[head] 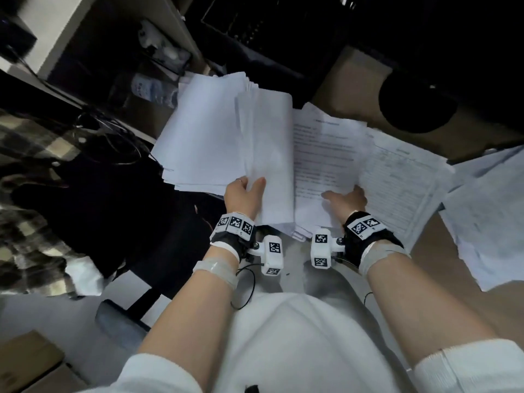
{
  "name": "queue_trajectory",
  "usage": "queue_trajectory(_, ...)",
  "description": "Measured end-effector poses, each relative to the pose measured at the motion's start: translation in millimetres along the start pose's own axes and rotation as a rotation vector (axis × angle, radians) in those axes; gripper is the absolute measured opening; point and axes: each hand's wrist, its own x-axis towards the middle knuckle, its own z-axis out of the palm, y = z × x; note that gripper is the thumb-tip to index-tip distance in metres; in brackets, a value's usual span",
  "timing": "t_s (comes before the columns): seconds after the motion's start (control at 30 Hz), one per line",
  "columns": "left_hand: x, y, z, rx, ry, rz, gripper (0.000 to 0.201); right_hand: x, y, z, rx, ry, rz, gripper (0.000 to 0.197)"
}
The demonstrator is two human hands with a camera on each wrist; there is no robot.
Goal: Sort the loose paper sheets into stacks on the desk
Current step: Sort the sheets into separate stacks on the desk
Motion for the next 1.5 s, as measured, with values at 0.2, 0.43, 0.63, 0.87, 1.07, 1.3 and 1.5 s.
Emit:
queue_trajectory(0.2,0,-7,-11,-0.050,0.003,0.020,0.026,10,1,18,0.150,-0.139,-0.077,0.086)
queue_trajectory(0.43,5,2,-7,-0.081,-0.098,0.035,0.013,-15,-23,4,0.117,-0.113,-0.160,0.083)
queue_trajectory(0.63,0,25,4,-0.107,-0.148,0.079,0.020,-48,-51,-1,0.335,-0.472,-0.211,0.050)
queue_trajectory(0.87,-19,22,17,-0.159,-0.191,0.138,0.056,-51,-43,-11,0.369,-0.495,-0.234,0.030)
queue_trajectory(1.07,-24,15,25,-0.221,-0.233,0.081,0.039,-54,-40,-18,0.450,-0.515,-0.297,0.025)
queue_trajectory(1.3,-36,28,33,-0.319,-0.250,0.015,0.031,-54,-46,-31,0.549,-0.506,-0.272,0.019)
queue_trajectory(1.5,-39,36,35,-0.327,-0.174,0.078,0.041,-51,-48,-40,0.460,-0.444,-0.232,0.026)
